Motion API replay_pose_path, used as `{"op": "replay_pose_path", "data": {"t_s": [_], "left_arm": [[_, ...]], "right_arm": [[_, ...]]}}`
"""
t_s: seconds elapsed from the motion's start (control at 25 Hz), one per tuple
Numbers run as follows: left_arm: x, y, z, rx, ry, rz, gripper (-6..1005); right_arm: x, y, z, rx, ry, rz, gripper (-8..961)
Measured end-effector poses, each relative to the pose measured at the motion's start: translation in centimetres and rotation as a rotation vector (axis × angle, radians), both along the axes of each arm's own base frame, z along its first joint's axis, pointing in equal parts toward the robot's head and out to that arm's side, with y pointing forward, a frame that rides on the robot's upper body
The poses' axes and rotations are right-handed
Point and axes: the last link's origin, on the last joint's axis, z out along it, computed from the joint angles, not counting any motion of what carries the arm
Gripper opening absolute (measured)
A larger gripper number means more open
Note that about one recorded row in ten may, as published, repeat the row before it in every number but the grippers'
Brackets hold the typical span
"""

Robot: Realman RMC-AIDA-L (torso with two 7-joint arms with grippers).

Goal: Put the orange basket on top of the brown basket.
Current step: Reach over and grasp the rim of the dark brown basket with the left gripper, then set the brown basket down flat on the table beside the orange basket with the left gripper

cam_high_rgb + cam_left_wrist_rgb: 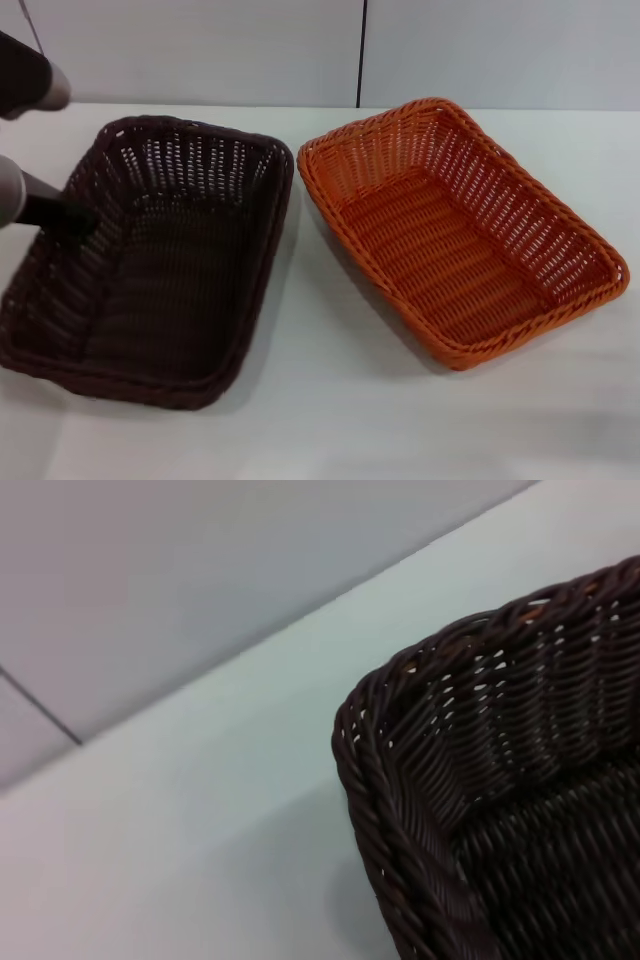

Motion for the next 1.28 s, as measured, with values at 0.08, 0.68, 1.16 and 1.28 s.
{"op": "replay_pose_path", "data": {"t_s": [0.08,0.68,1.16,1.28], "left_arm": [[0.0,0.2,0.9,-0.026,0.021,-0.045,309],[-0.1,1.9,4.8,-0.176,0.108,-0.286,281],[2.7,2.5,4.0,-0.324,0.144,-0.471,252],[3.0,2.8,3.2,-0.35,0.143,-0.495,246]], "right_arm": [[0.0,0.0,0.0,0.001,0.001,0.0,833],[0.1,-0.3,0.0,0.013,0.012,-0.008,833],[-0.6,-0.1,-0.4,0.011,0.034,0.014,833],[-0.6,-0.2,-0.4,0.01,0.037,0.012,834]]}}
